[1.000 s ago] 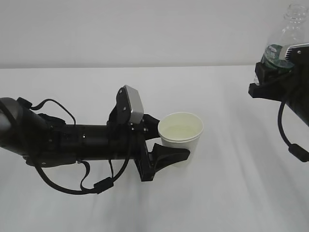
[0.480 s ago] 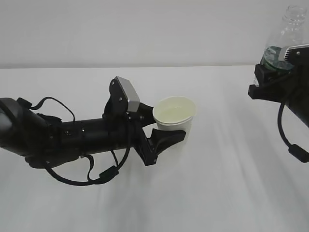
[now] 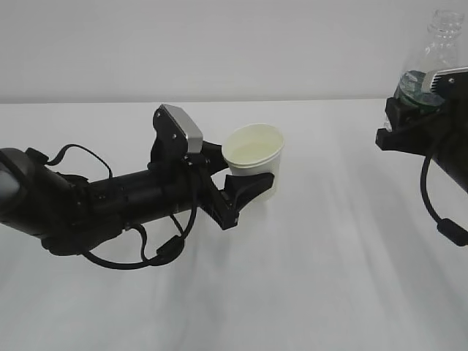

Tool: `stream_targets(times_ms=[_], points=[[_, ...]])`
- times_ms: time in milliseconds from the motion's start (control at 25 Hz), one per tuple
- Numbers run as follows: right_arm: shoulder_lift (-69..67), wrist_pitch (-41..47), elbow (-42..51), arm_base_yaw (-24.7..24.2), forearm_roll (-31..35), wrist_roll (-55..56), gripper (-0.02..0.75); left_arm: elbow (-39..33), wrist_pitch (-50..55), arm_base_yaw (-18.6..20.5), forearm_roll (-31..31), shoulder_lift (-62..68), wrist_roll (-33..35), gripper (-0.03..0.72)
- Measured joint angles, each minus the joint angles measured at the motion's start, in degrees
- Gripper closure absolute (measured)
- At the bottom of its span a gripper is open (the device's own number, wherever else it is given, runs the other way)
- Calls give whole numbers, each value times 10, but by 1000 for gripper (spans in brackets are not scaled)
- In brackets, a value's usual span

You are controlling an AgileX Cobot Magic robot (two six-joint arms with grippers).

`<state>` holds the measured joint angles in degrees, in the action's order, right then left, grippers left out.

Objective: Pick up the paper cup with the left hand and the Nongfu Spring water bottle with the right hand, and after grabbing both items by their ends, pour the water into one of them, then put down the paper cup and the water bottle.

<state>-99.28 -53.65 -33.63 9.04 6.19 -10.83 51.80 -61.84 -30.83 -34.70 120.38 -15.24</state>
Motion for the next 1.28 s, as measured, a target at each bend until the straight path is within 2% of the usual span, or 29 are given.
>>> stream_targets(times_ms=[240,440,1280], points=[[0,0,0,0,0,0,332,-1,-2,0,43,0,8,202],[0,2,0,0,0,0,332,-2,-2,12,53,0,8,202],[0,8,0,0,2,0,332,-2,-2,126,56,0,9,204]])
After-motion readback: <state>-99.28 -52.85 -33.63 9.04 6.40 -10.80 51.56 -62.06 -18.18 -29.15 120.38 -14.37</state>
